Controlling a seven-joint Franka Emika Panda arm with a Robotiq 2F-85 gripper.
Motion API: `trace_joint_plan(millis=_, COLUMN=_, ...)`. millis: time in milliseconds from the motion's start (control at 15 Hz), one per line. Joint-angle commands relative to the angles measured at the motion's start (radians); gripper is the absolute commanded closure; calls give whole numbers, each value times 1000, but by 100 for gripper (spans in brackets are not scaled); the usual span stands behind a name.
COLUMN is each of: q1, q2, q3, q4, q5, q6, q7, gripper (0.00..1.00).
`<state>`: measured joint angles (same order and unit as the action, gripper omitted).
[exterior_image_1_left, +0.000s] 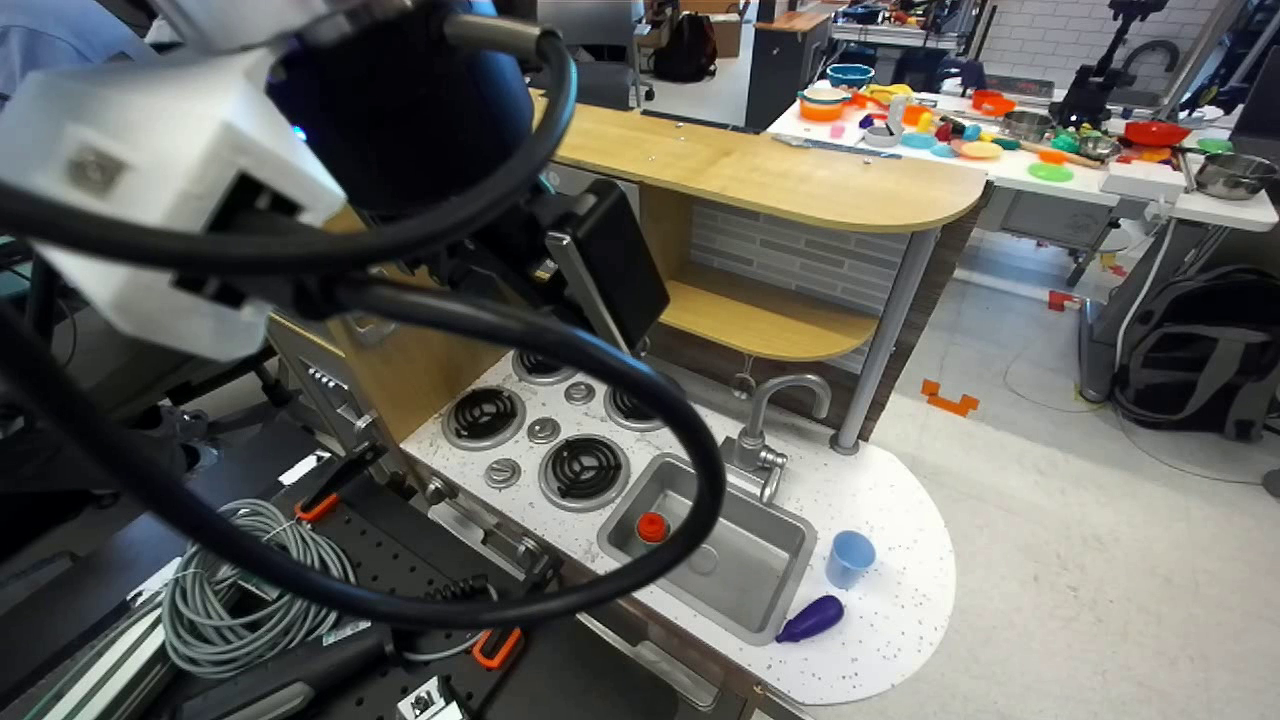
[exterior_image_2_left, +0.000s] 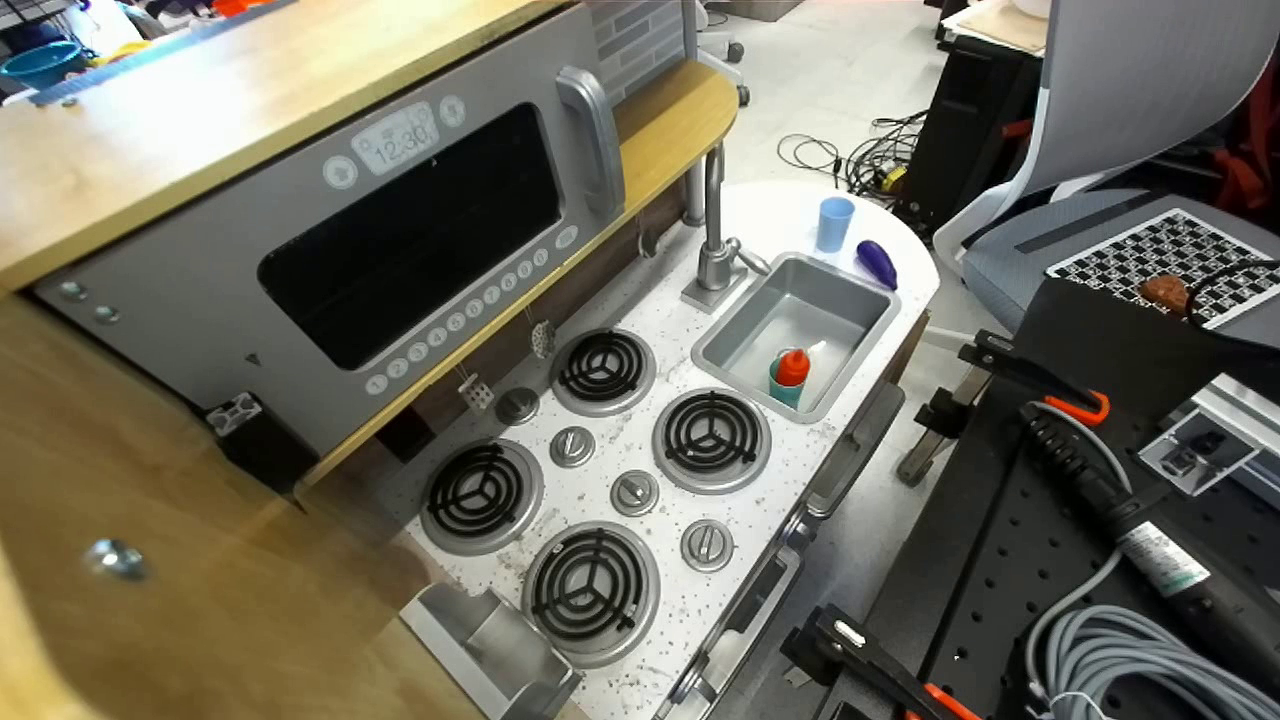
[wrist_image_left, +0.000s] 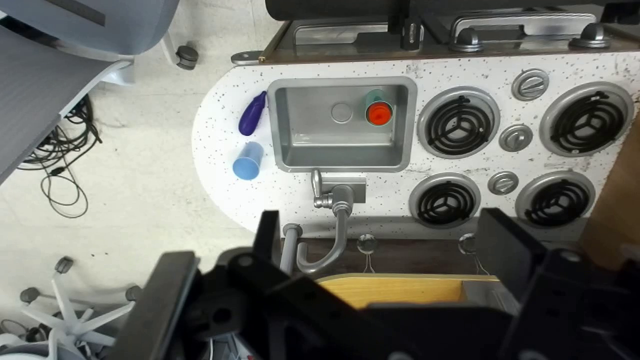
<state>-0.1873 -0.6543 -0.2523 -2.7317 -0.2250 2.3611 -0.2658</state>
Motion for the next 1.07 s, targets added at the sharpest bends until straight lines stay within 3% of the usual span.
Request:
trace_joint_plan(millis=0, q1=-8, q2=1, q3=9, q4=5, q5=0, q6=-19, q7=-18, gripper=0)
trace_joint_plan(millis=267, q1=-11, q2=5, q3=19, q4=19, q5=-14, q6=-108, q7=-34, gripper=0)
trace_joint_plan(millis=333, q1=-2, q2=147, q3=-18, q4=45, q5=-17, q6=-36, q7=-62, gripper=0)
trace_joint_plan(millis=733, q1=3, q2=462, q3=-111, q4=114, q5=41, q6=48, q7=-195, gripper=0)
trace_joint_plan(millis=1000, q1=-27, q2=712, q3=-130, q4=209, q5=113, q6=87, q7=-261, gripper=0)
